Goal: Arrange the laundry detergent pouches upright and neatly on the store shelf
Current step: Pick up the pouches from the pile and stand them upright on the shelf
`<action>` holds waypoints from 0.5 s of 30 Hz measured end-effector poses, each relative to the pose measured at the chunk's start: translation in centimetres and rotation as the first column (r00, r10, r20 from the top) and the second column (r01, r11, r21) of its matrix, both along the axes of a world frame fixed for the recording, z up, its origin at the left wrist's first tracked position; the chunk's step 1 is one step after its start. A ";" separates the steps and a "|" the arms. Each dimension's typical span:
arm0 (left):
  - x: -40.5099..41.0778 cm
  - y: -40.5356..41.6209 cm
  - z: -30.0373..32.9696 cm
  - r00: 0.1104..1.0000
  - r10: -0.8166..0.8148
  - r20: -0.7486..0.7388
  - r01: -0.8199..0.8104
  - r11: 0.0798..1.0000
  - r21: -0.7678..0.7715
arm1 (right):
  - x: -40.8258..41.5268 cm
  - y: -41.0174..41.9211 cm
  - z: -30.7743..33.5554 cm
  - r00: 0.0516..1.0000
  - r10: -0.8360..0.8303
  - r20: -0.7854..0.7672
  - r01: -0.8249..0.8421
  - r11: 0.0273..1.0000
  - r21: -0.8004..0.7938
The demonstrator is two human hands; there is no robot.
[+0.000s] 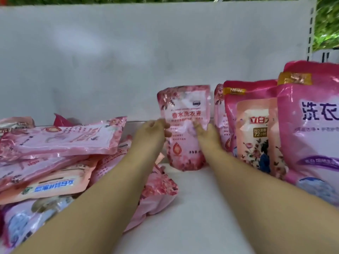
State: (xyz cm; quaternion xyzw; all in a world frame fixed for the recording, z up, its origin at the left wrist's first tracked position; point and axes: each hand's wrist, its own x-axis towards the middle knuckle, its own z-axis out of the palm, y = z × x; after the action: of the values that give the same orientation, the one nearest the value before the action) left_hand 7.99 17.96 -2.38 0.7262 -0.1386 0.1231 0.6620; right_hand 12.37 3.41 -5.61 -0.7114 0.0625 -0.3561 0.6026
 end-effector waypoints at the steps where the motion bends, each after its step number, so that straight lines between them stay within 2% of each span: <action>1: 0.0 0.0 0.0 1.000 0.008 0.009 -0.008 1.000 0.021 | -0.1 -0.2 0.0 0.999 0.019 -0.037 -0.018 0.999 0.030; 2: 0.0 0.0 -0.1 0.999 0.014 0.032 -0.017 0.996 0.089 | -0.1 -0.4 0.0 0.995 0.045 -0.087 -0.041 0.998 0.044; 3: -0.2 0.0 -0.1 0.998 0.012 0.067 -0.028 0.972 0.235 | -0.1 -0.3 0.0 0.988 0.068 -0.141 -0.062 0.997 0.043; 4: -0.3 0.0 -0.3 0.994 0.008 0.108 -0.053 0.903 0.427 | -0.2 -0.1 0.0 0.976 0.084 -0.200 -0.079 0.996 0.032; 5: -0.3 -0.1 -0.5 0.988 0.017 0.157 -0.109 0.792 0.601 | -0.1 0.0 -0.2 0.963 0.095 -0.253 -0.092 0.996 0.022; 6: -0.4 -0.1 -0.7 0.978 0.031 0.208 -0.173 0.682 0.710 | 0.0 0.1 -0.4 0.950 0.101 -0.294 -0.100 0.995 0.018; 7: -0.5 0.0 -0.7 0.970 0.048 0.237 -0.216 0.611 0.761 | 0.0 0.1 -0.6 0.943 0.104 -0.315 -0.104 0.994 0.016; 10: -1.1 0.6 -0.5 0.947 0.089 0.308 -0.311 0.492 0.813 | 0.3 -0.2 -0.9 0.964 0.073 -0.256 -0.074 0.997 0.004; 13: -2.3 1.4 -1.0 0.924 0.057 0.378 -0.374 0.334 0.865 | 0.5 -0.3 -1.0 0.972 -0.004 -0.235 -0.004 0.999 -0.034; 15: -3.6 2.5 -2.1 0.903 0.016 0.430 -0.419 0.263 0.869 | 0.6 -0.4 -0.9 0.970 -0.027 -0.240 0.010 0.997 -0.073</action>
State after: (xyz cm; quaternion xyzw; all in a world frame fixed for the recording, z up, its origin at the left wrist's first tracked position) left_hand 4.36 20.44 -4.45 0.9531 -0.1913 0.2302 0.0440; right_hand 13.00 3.03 -6.46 -0.7696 0.1292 -0.2750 0.5616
